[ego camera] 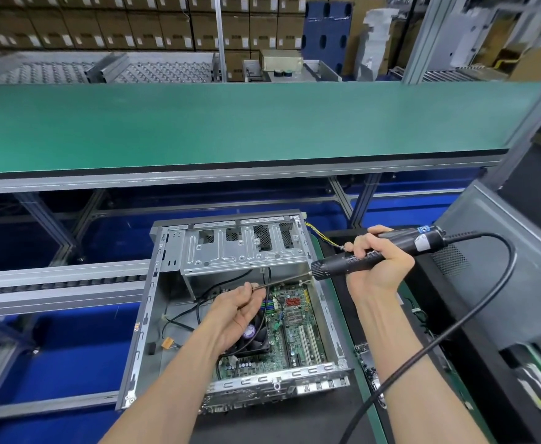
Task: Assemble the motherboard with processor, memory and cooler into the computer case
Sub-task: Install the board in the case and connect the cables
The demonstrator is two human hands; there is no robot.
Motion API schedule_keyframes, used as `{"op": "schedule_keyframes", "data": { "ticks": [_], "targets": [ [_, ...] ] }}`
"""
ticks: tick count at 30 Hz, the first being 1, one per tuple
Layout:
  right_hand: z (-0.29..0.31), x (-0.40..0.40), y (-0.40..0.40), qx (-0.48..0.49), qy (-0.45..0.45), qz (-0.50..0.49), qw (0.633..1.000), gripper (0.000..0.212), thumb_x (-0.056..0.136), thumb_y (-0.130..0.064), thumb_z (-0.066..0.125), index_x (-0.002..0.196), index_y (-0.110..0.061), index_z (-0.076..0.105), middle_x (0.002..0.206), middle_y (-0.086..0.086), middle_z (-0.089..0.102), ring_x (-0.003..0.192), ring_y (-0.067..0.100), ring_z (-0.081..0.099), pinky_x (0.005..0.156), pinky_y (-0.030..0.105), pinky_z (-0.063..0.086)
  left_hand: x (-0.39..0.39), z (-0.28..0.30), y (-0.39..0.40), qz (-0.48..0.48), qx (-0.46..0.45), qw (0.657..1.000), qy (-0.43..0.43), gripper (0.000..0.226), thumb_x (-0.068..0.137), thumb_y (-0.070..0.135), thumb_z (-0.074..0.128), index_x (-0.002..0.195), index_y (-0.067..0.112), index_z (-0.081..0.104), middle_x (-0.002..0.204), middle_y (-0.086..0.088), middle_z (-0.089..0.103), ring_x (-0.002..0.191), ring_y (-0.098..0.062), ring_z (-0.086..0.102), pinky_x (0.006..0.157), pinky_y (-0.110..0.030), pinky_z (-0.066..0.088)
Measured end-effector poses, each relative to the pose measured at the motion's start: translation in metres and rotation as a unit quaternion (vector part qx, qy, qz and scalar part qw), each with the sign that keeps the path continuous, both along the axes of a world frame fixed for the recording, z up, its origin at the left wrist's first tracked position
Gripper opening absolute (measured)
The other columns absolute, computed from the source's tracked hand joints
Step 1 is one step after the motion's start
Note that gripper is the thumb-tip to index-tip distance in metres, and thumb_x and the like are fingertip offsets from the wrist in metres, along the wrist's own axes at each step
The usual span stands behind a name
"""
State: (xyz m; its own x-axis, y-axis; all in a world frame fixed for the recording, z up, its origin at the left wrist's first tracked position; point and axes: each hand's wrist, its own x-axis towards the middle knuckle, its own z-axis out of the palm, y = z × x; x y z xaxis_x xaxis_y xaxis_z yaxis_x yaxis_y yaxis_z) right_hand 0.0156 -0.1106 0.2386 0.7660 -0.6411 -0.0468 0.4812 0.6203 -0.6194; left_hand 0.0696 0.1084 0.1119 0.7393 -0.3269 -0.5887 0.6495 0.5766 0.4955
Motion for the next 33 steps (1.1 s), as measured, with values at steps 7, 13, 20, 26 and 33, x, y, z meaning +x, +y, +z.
{"op": "schedule_keyframes", "data": {
  "ticks": [7, 13, 20, 26, 33],
  "targets": [
    [-0.004, 0.004, 0.003, 0.019, 0.007, -0.024, 0.999, 0.019, 0.065, -0.003, 0.055, 0.081, -0.013, 0.053, 0.05, 0.0, 0.041, 0.047, 0.015, 0.037, 0.059, 0.027, 0.042, 0.0, 0.003, -0.001, 0.013, -0.007, 1.0, -0.019, 0.018, 0.097, 0.005, 0.057, 0.107, -0.007, 0.064, 0.096, -0.022, 0.075, 0.082, -0.02, 0.076, 0.062, -0.023, 0.06],
    [-0.007, 0.006, 0.013, 0.067, 0.021, -0.037, 0.997, 0.015, 0.07, 0.0, 0.055, 0.078, -0.013, 0.056, 0.056, 0.0, 0.041, 0.047, 0.015, 0.037, 0.059, 0.028, 0.04, 0.001, 0.006, -0.002, 0.051, -0.003, 0.998, -0.033, 0.018, 0.096, 0.011, 0.058, 0.105, -0.002, 0.066, 0.083, -0.015, 0.075, 0.065, -0.013, 0.072, 0.059, -0.021, 0.058],
    [-0.008, 0.009, 0.02, 0.106, 0.027, -0.057, 0.992, 0.023, 0.083, 0.01, 0.047, 0.08, -0.012, 0.055, 0.069, 0.003, 0.042, 0.049, 0.015, 0.036, 0.059, 0.028, 0.04, -0.001, 0.008, -0.001, 0.095, -0.014, 0.994, -0.044, 0.017, 0.096, 0.013, 0.057, 0.102, -0.001, 0.067, 0.08, -0.011, 0.073, 0.067, -0.01, 0.07, 0.059, -0.017, 0.057],
    [-0.014, 0.007, 0.02, 0.143, 0.029, -0.066, 0.987, 0.022, 0.085, 0.007, 0.048, 0.078, -0.013, 0.054, 0.058, -0.001, 0.043, 0.046, 0.013, 0.038, 0.059, 0.027, 0.04, -0.003, 0.012, -0.004, 0.106, -0.01, 0.993, -0.047, 0.017, 0.099, 0.012, 0.055, 0.101, -0.002, 0.066, 0.075, -0.009, 0.071, 0.063, -0.009, 0.068, 0.059, -0.016, 0.056],
    [-0.017, 0.004, 0.014, 0.188, 0.052, -0.092, 0.976, 0.023, 0.081, 0.006, 0.05, 0.071, -0.013, 0.055, 0.058, -0.001, 0.046, 0.048, 0.015, 0.039, 0.061, 0.03, 0.042, -0.006, 0.018, -0.005, 0.122, -0.02, 0.991, -0.057, 0.014, 0.098, 0.006, 0.056, 0.103, -0.004, 0.065, 0.084, -0.015, 0.075, 0.072, -0.014, 0.073, 0.064, -0.02, 0.058]
  ]
}}
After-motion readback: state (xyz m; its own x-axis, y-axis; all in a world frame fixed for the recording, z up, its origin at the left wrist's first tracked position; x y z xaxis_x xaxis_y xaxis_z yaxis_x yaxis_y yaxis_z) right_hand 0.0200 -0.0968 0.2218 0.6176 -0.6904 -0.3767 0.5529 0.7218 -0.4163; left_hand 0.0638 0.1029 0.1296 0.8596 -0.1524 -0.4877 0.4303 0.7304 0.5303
